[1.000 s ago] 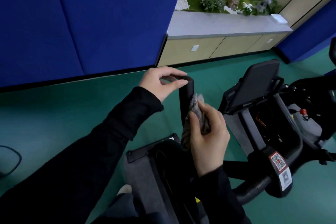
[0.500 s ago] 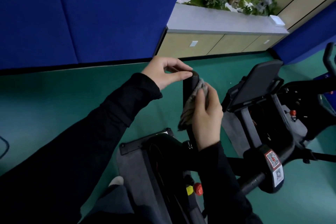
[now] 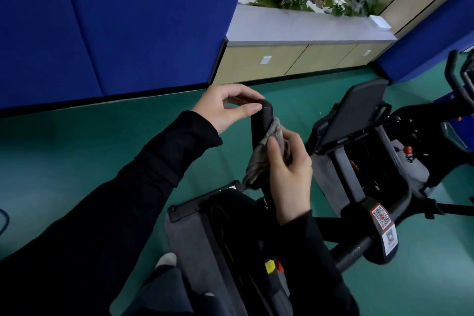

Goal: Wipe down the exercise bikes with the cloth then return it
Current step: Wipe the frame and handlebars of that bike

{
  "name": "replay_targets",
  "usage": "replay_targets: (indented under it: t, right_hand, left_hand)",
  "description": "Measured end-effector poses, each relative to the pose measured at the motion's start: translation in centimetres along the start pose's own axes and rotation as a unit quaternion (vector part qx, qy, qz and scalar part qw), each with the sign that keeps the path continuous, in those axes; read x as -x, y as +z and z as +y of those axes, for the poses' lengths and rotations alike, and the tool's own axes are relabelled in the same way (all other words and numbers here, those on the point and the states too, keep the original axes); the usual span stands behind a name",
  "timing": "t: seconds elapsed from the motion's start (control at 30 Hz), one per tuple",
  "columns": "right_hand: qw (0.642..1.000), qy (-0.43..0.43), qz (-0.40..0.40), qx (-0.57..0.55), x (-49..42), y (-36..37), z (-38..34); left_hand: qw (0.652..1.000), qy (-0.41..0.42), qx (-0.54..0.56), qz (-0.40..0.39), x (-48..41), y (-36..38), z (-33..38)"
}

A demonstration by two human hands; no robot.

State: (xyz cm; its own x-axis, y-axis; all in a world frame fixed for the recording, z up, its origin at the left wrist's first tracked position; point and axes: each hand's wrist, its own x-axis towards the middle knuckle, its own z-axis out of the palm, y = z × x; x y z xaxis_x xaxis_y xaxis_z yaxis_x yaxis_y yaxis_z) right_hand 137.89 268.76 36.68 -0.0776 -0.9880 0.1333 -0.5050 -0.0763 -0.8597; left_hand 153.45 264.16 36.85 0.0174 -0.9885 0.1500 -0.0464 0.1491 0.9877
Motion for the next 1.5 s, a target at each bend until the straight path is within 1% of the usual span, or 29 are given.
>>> replay_targets:
  t: [0.1,0.17,0.23,0.33,0.47,0.67,0.8,0.9,0.97,1.0,1.03,1.07,1.13,1.17,1.2,1.27,1.37,1.5]
  right_hand:
    - [0.987,-0.099,0.098,0.078,1.4,0.6,0.4]
    - [0.974,-0.142,0.140,0.105,1.8,1.1,0.4]
    - [0.965,-0.174,0.156,0.120,1.9,1.4,0.1]
    - [0.953,-0.223,0.160,0.131,1.0,2.0,-0.8]
    - [0.950,-0.233,0.168,0.125,0.3,3.0,-1.3]
    - [0.955,-0.203,0.163,0.140,1.6,2.5,0.2]
    - [0.954,-0.209,0.164,0.142,1.3,2.6,-0.1]
    - [0.952,-0.221,0.143,0.157,0.9,2.3,-0.2]
    - [0.954,-0.213,0.118,0.177,1.5,1.6,0.1]
    - [0.954,-0.207,0.107,0.187,1.9,1.1,0.4]
    - [0.956,-0.197,0.097,0.194,2.4,0.5,0.7]
    - [0.958,-0.186,0.089,0.198,2.8,0.0,1.0]
    - [0.961,-0.172,0.079,0.201,3.2,-0.7,1.2]
    - [0.961,-0.168,0.076,0.205,3.3,-1.1,1.3]
    - [0.961,-0.162,0.073,0.210,3.5,-1.3,1.4]
    - [0.963,-0.145,0.066,0.218,3.8,-2.0,1.8]
    - [0.969,-0.115,0.042,0.215,3.7,-2.9,2.3]
    - [0.987,-0.044,-0.031,0.148,1.1,-2.5,1.6]
  left_hand:
    - [1.000,0.002,0.015,-0.020,-0.5,-0.3,0.0]
    - [0.999,0.000,0.026,-0.025,-0.6,-0.3,-0.2]
    - [0.999,-0.002,0.038,-0.021,-0.6,-0.2,-0.5]
    - [0.999,0.001,0.046,-0.022,-0.5,-0.3,-0.8]
    - [0.998,0.002,0.056,-0.038,-0.5,-0.7,-0.9]
    - [0.998,-0.001,0.050,-0.030,-0.2,-0.8,-1.2]
    - [0.999,0.014,0.042,-0.027,0.1,-0.7,-1.1]
    - [1.000,0.025,0.012,-0.002,0.1,-0.5,-1.0]
    - [0.997,0.049,-0.032,0.044,0.3,-0.1,-0.8]
    - [0.989,0.090,-0.088,0.077,0.6,0.1,-0.8]
    - [0.969,0.145,-0.170,0.106,0.9,0.4,-0.9]
    - [0.937,0.202,-0.258,0.123,1.3,0.7,-0.9]
    - [0.866,0.298,-0.384,0.118,2.2,1.5,-1.2]
    - [0.840,0.333,-0.416,0.104,2.6,1.9,-1.4]
    - [0.823,0.358,-0.432,0.087,2.9,2.3,-1.6]
    - [0.809,0.385,-0.441,0.056,3.4,3.0,-2.1]
    - [0.805,0.395,-0.442,0.029,3.4,3.7,-2.6]
    - [0.804,0.399,-0.441,0.017,2.7,3.7,-2.8]
